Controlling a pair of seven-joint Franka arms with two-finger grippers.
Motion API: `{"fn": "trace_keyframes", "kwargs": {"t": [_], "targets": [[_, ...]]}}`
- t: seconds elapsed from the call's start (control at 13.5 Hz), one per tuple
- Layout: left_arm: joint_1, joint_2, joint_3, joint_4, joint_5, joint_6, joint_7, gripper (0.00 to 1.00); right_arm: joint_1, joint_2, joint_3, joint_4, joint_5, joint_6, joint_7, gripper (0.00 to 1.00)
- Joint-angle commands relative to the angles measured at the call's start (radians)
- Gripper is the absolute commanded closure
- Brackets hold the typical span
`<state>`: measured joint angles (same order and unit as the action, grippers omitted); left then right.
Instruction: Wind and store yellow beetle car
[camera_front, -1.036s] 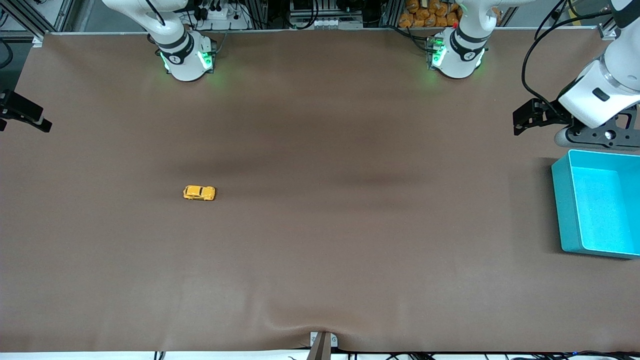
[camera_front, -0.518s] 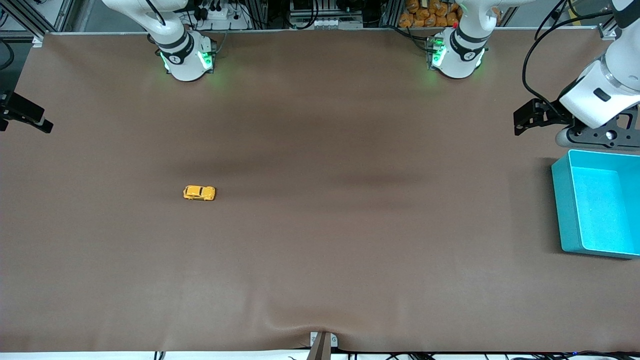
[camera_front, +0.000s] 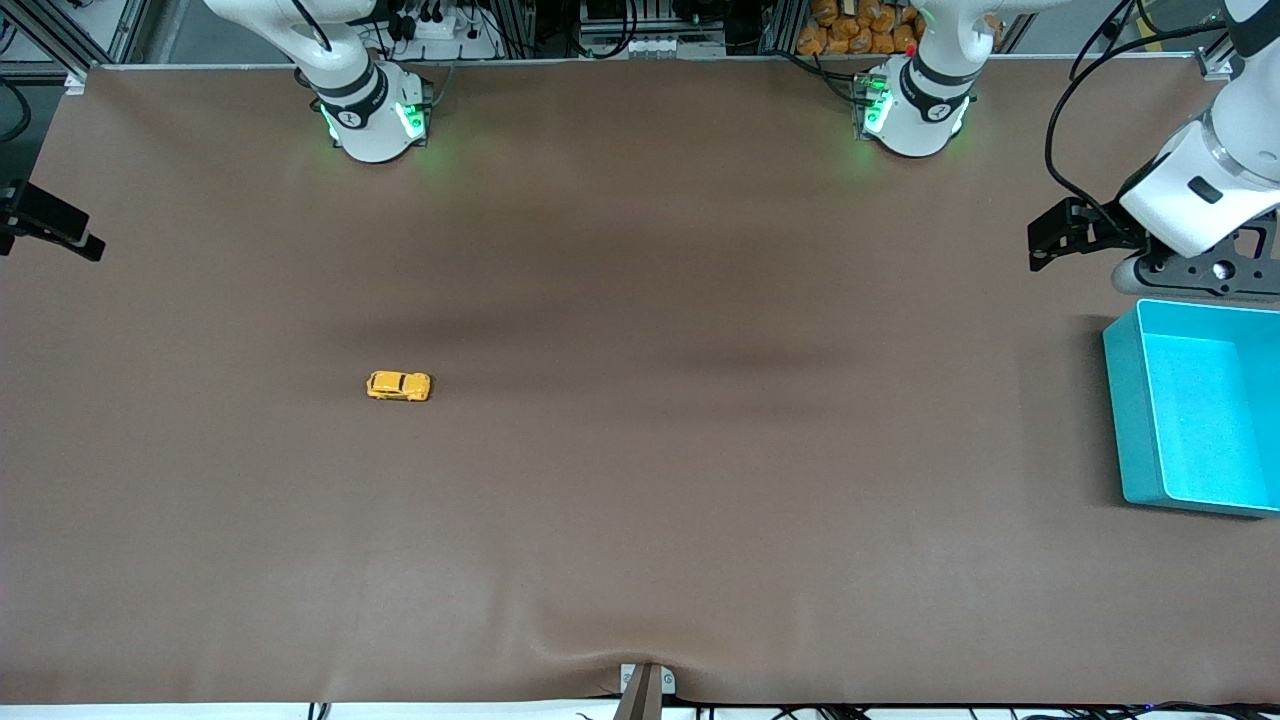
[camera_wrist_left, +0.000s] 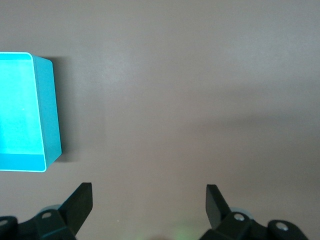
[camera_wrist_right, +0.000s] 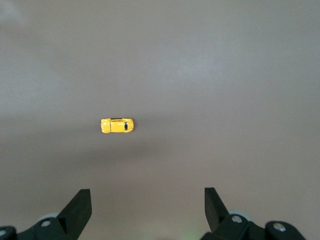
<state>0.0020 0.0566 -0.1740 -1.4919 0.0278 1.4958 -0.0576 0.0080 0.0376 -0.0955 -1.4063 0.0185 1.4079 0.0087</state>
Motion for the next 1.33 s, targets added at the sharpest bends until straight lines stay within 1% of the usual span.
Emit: {"fn": "trace_keyframes", "kwargs": {"t": [0.0,1.26], "targets": [[-0.005,0.009,-0.004,0.004,0.009,-0.002,-0.007,0.00,-0.006,-0.024,0.013,-0.028,-0.020,-0.013,0.002,0.00],[0.006,-0.001,-0.002,0.004,0.007,-0.026,-0.007,0.00,0.001,-0.009,0.014,-0.023,-0.005,-0.026,0.007,0.00]]}}
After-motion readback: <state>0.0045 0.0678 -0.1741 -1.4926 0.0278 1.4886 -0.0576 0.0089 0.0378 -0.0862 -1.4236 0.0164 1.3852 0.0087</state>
